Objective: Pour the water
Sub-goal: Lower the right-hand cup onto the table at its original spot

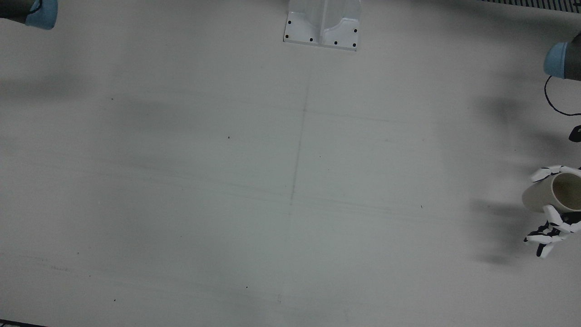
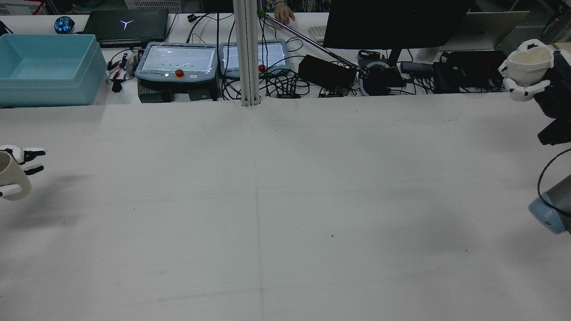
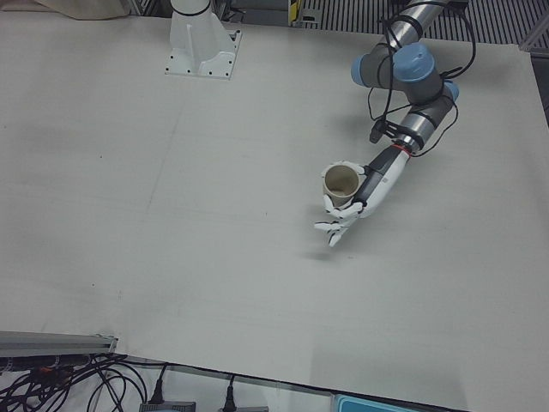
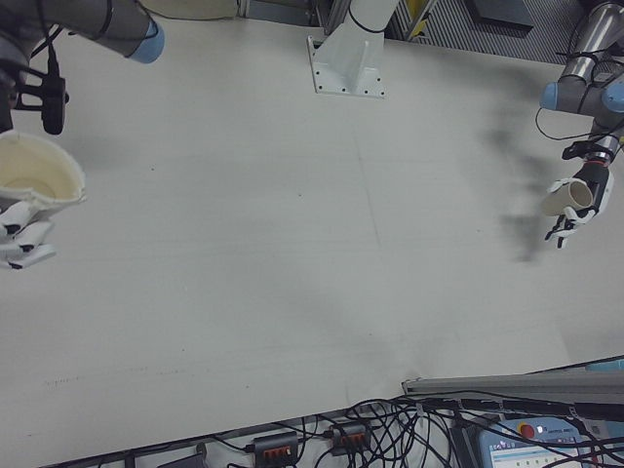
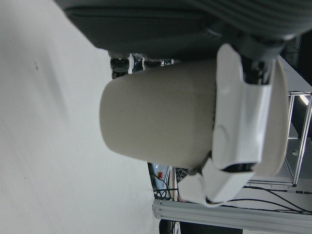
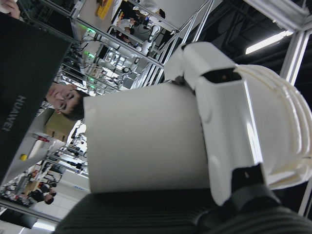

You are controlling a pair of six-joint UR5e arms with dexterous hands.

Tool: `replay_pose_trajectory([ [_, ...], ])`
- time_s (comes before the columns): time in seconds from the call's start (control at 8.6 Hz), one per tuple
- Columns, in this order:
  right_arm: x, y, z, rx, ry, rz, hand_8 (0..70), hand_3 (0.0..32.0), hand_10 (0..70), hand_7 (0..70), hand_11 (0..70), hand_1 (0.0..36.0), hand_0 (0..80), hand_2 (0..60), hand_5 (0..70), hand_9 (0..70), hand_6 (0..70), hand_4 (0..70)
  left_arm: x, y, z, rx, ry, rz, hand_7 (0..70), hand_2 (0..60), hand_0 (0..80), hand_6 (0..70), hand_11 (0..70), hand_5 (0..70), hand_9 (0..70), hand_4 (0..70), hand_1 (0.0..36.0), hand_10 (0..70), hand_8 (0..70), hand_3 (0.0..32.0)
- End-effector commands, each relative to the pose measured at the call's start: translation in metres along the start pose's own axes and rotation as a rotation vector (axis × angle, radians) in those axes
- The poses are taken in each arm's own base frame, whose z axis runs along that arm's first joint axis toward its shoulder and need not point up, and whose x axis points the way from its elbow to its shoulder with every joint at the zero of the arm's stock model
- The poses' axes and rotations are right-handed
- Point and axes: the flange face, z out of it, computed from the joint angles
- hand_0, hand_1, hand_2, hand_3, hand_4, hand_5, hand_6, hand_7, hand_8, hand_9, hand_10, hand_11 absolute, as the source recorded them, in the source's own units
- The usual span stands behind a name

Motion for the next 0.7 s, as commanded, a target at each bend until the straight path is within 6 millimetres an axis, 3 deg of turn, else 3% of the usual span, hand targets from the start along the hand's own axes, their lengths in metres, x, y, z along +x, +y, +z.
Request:
replay_pose_trajectory([
  [0.0,0.136,-0.077,-0.007,-0.003,0.077,0.059,37.1,0.0,46.3,59.7,68.5,36.0,79.5,60.0,70.0,49.2,46.1,12.9,0.035,-0.042,-0.071,0.038,0.045,0.02,26.3,39.4,60.6,15.3,11.5,70.0,4.3,69.4,24.8,6.9,4.1,0.0],
  [0.12,0.173,-0.066,-0.022,-0.007,0.077,0.089,37.5,0.0,47.0,57.8,69.3,36.0,76.8,60.0,70.0,49.4,45.0,11.6,0.034,-0.051,-0.085,0.041,0.047,0.02,26.2,39.4,60.5,15.2,11.5,70.0,4.3,69.3,24.7,6.9,4.0,0.0],
  [0.23,0.2,-0.053,-0.031,-0.015,0.097,0.106,36.7,0.0,46.1,56.4,68.2,36.0,79.3,60.0,70.0,48.2,43.8,10.8,0.034,-0.062,-0.095,0.041,0.05,0.019,25.9,39.2,60.3,14.9,11.6,70.0,4.2,68.6,24.5,7.0,3.9,0.0],
  [0.35,0.214,-0.044,-0.035,-0.026,0.119,0.112,35.9,0.0,45.3,55.4,67.1,36.0,80.0,60.0,70.0,47.0,42.8,10.1,0.033,-0.072,-0.101,0.044,0.051,0.019,26.1,39.0,60.4,15.0,11.6,70.0,4.4,68.7,24.5,7.0,4.0,0.0],
  [0.47,0.215,-0.055,-0.048,-0.007,0.124,0.094,34.9,0.0,44.7,54.0,66.3,36.0,80.0,60.0,70.0,45.8,41.2,8.9,0.032,-0.08,-0.107,0.047,0.051,0.019,26.2,39.1,60.7,15.1,11.6,70.0,4.4,68.9,24.7,7.0,4.0,0.0],
  [0.58,0.204,-0.074,-0.068,0.031,0.096,0.075,34.0,0.0,43.5,52.4,64.7,36.0,80.0,60.0,70.0,44.7,39.5,7.7,0.03,-0.084,-0.112,0.055,0.047,0.018,26.1,39.8,60.5,15.0,11.7,70.0,4.4,69.0,24.8,7.1,4.1,0.0],
])
